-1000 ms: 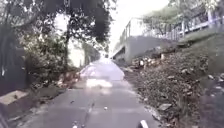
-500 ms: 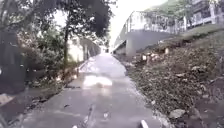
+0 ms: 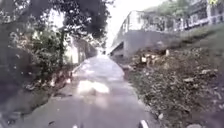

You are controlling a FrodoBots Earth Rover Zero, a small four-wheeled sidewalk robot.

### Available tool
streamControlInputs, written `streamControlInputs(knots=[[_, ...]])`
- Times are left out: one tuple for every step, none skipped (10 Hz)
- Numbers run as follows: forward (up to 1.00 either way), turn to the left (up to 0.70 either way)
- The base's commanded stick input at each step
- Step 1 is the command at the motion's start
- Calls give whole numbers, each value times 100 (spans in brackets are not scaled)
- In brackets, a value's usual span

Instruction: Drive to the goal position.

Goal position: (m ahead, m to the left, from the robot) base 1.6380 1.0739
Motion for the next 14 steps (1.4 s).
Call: streamControlInputs(knots=[[50, 0], [50, 0], [50, 0], [50, 0], [50, 0], [50, 0], [50, 0], [50, 0], [50, 0], [50, 0], [50, 0], [50, 0], [50, 0], [50, 0]])
